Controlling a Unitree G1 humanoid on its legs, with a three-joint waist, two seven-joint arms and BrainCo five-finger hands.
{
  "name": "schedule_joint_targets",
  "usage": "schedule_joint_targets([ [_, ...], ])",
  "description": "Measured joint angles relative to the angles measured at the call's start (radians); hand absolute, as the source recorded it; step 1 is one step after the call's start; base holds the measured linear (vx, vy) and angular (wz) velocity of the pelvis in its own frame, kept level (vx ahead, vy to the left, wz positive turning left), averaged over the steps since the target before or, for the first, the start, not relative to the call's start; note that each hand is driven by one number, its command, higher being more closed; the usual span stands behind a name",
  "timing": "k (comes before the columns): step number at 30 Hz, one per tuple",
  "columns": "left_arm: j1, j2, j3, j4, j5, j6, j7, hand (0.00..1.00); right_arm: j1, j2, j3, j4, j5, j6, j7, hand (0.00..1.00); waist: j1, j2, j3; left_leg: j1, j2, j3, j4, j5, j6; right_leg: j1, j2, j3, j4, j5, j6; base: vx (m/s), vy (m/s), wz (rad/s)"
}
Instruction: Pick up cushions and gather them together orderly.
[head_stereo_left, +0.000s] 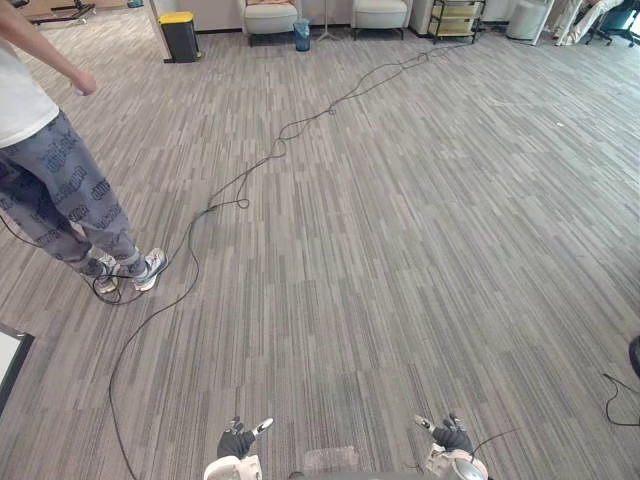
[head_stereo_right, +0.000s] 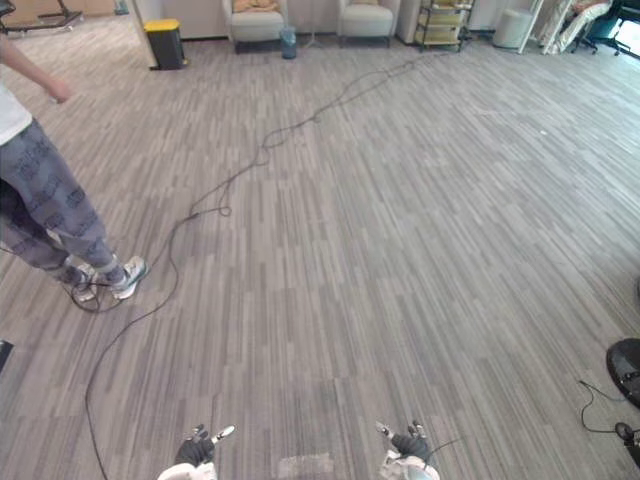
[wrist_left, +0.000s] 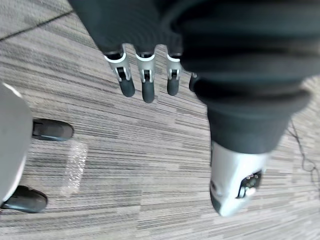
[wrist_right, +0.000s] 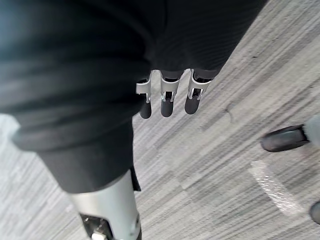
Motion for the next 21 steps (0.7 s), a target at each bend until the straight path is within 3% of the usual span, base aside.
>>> schedule_joint_targets([
  [21, -0.022, 0.009, 0.049, 0.075, -0.017, 0.004, -0.02, 0.0, -0.065, -0.023, 0.02, 0.118, -0.044, 0.029, 0.027, 0.0, -0.003, -0.005, 0.05, 0.013, -0.008, 0.001, -0.005, 0.0, 0.001, 0.035, -0.003, -0.001, -0.043, 0.02, 0.003, -0.01, -0.003, 0.0],
])
